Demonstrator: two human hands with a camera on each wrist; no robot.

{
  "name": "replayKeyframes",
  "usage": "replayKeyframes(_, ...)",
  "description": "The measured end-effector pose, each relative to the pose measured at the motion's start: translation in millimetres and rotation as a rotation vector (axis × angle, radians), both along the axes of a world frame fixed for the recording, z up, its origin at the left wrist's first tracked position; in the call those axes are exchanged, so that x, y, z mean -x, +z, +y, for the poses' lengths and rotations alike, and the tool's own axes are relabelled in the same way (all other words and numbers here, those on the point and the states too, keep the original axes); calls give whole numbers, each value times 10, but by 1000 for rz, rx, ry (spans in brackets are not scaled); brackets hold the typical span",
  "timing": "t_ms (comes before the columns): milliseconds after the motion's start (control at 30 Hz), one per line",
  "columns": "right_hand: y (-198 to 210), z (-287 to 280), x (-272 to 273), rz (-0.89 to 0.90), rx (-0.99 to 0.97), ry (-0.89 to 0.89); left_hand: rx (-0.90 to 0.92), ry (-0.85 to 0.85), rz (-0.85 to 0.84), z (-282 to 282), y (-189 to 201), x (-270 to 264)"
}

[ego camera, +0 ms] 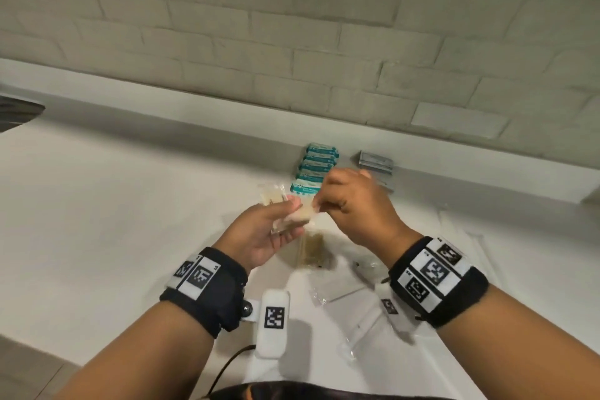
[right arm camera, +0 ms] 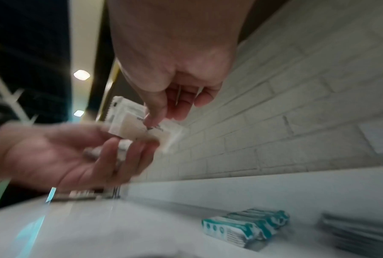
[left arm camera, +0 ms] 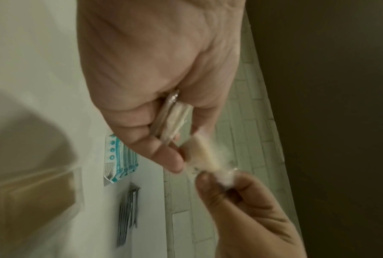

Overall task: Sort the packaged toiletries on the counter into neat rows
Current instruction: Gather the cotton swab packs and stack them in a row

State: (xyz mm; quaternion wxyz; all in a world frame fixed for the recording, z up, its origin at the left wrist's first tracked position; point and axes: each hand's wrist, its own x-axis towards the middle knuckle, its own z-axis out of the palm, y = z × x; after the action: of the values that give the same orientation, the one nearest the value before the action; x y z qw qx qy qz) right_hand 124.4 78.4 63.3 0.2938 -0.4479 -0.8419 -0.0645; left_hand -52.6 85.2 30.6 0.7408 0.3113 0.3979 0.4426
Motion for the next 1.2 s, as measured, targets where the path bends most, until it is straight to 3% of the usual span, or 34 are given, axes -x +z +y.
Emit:
replayKeyframes(67,-38,-51,8,14,73,3,-69,79,53,-12,28,4)
replayKeyframes(200,128,-4,46,534,581,-143,-253,101,156,-35,61,41)
replayKeyframes(267,209,50,78,586,717,-154,-318,78,215,-77,66,38)
replayKeyframes(433,304,60,94,446,799,-143,-369,71,261,-124,39,70)
replayKeyframes(567,153,206,61,-94,583,-401,-301,72,235,-138,12,130)
replayKeyframes(733,-180,375,76,-185,667,-350,-27,32,-121,-97,-38,264)
replayKeyframes(900,-374,482,215,-335,693,-372,-93,50,-91,-84,-93,384)
replayKeyframes(967,-338,477,208,-216,685,-407,-115,74,-56,-85,-97,395)
replayKeyframes(1100,-111,337,308,447,859,-117,-125,79,-27,-51,-124,336)
replayKeyframes(1200,-25,219,370,614,833,-39,-141,22,-6,-41,-111,208)
